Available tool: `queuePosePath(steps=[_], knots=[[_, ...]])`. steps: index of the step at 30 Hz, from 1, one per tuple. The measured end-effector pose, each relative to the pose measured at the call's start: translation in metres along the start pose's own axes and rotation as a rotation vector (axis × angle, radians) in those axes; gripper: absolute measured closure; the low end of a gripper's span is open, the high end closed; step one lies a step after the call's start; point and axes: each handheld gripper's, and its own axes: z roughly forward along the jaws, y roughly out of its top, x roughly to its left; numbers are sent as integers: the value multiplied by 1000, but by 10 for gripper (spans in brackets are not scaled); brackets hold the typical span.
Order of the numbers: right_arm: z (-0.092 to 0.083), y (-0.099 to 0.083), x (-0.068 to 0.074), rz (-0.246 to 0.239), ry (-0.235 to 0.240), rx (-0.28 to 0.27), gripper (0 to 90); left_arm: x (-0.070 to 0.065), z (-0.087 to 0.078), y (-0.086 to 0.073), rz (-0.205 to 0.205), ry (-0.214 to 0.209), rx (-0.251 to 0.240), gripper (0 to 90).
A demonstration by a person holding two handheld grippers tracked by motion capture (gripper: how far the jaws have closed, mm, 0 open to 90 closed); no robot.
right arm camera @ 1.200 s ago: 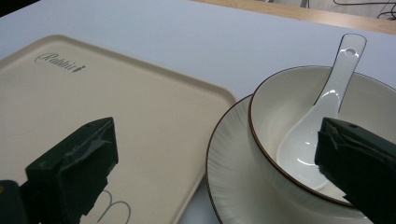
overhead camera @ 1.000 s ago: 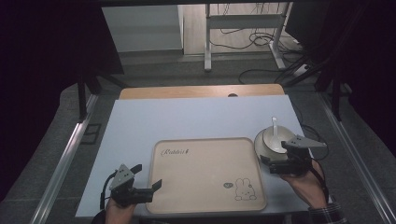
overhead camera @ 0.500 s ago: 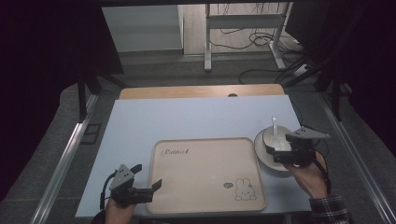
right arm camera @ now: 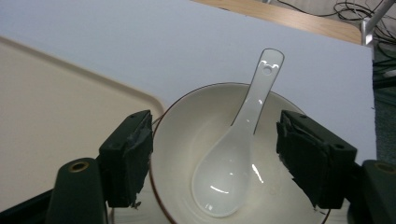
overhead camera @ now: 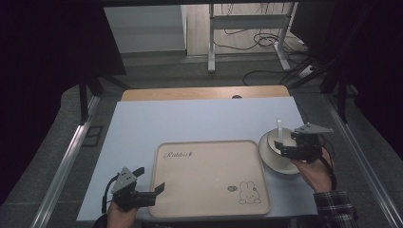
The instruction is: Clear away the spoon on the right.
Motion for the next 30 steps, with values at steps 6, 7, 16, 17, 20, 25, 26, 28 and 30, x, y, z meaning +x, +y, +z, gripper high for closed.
queuePosePath(steps=[6, 7, 16, 17, 20, 25, 26, 28, 30], knots=[[9, 4, -7, 1, -41, 30, 352, 0, 0, 0, 0, -1, 0, 34], [10, 4, -8, 0, -45, 35, 364, 0, 0, 0, 0, -1, 0, 34], [25, 8, -12, -3, -53, 67, 441, 0, 0, 0, 0, -2, 0, 35], [27, 8, -13, 0, -55, 70, 448, 0, 0, 0, 0, -2, 0, 35], [31, 9, -14, 8, -60, 74, 464, 0, 0, 0, 0, -2, 0, 35], [38, 10, -16, 21, -65, 81, 520, 0, 0, 0, -1, -3, 1, 35], [39, 11, -17, 19, -66, 83, 529, 0, 0, 0, 0, -3, 1, 35], [41, 12, -17, 20, -76, 94, 551, 0, 0, 0, 0, -3, 1, 35], [43, 12, -18, 20, -83, 98, 569, 0, 0, 0, 0, -3, 2, 35]])
